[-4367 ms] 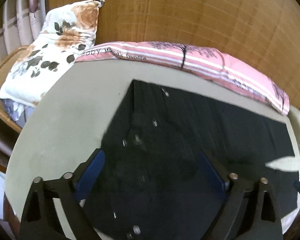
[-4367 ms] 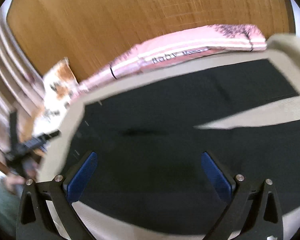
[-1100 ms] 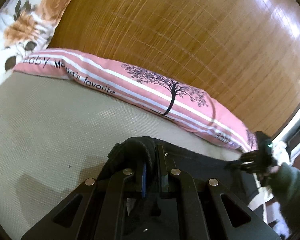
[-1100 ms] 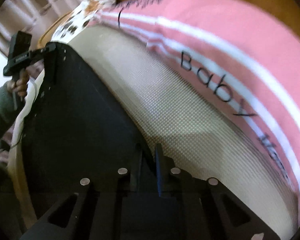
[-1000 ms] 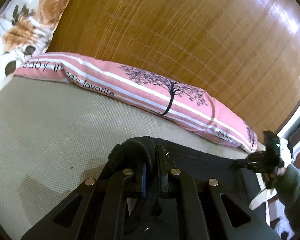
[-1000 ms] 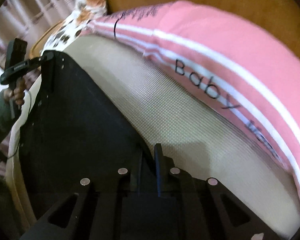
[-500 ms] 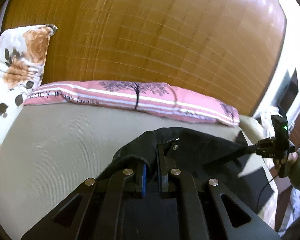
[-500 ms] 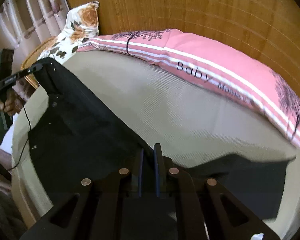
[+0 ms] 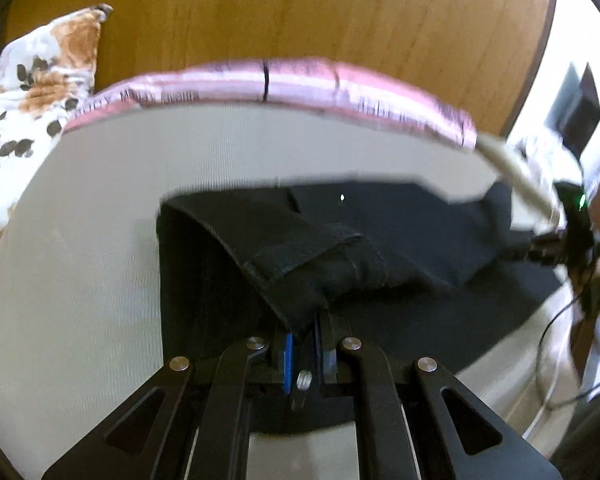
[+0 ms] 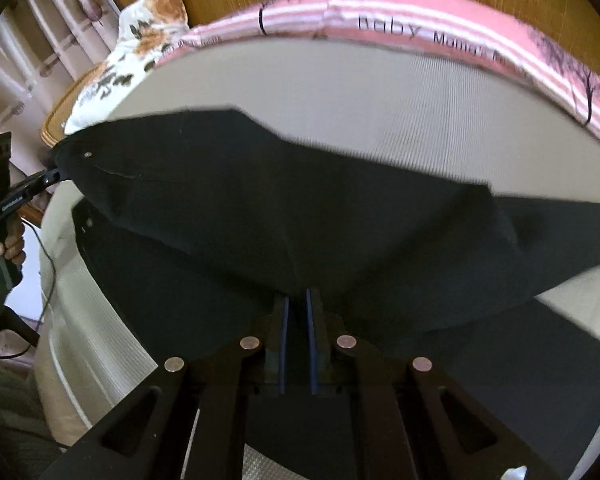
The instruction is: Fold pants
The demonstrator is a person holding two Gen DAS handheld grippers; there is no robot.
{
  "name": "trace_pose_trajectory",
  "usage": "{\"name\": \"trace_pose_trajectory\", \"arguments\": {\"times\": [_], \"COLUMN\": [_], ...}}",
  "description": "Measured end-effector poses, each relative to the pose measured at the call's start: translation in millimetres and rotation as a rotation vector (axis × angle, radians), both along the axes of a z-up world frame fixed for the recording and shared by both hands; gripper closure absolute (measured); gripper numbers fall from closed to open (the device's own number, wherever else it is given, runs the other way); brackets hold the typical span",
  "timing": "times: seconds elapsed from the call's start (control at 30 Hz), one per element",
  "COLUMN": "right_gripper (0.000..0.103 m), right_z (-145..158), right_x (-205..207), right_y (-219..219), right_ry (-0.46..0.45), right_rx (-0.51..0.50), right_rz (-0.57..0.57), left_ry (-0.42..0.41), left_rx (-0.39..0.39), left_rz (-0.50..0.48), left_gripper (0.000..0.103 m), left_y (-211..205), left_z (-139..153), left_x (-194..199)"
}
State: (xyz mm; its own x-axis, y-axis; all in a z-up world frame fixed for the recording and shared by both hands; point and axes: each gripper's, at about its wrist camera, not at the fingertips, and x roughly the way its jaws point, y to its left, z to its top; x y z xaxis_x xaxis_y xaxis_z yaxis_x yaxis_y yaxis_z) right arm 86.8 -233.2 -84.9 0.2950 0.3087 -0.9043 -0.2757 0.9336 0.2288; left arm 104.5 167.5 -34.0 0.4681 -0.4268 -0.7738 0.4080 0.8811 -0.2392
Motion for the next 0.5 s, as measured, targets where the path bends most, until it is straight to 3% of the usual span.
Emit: {"name": "trace_pose_trajectory", "arguments": {"times": [0.13, 0.3, 0.4, 0.5], "right_gripper": [0.097, 0.092, 0.084, 0.073], "right_z": [-14, -21, -20, -12], "right_x": [-2, -4, -8, -17], "right_y": [5, 9, 3, 0], "right_ry": [0.016, 0.021, 0.012, 0.0], "right_rx": [-0.023, -0.017, -0.003, 0.022], "right_rz": [-0.024, -0.074, -0.11, -0.14], "left_ry": [0.047, 0.106, 0.136, 0.162], "left_rx": [0.098, 0.157, 0.172, 0.158], "left_rz": [-0.012, 0.029, 0.063, 0.122], "left_gripper": [0.092, 0.076, 0.071, 0.056], "left_y": [-8, -7, -1, 8], "left_z": [-24, -34, -33, -24], "left_x": [-3, -4, -6, -15]}}
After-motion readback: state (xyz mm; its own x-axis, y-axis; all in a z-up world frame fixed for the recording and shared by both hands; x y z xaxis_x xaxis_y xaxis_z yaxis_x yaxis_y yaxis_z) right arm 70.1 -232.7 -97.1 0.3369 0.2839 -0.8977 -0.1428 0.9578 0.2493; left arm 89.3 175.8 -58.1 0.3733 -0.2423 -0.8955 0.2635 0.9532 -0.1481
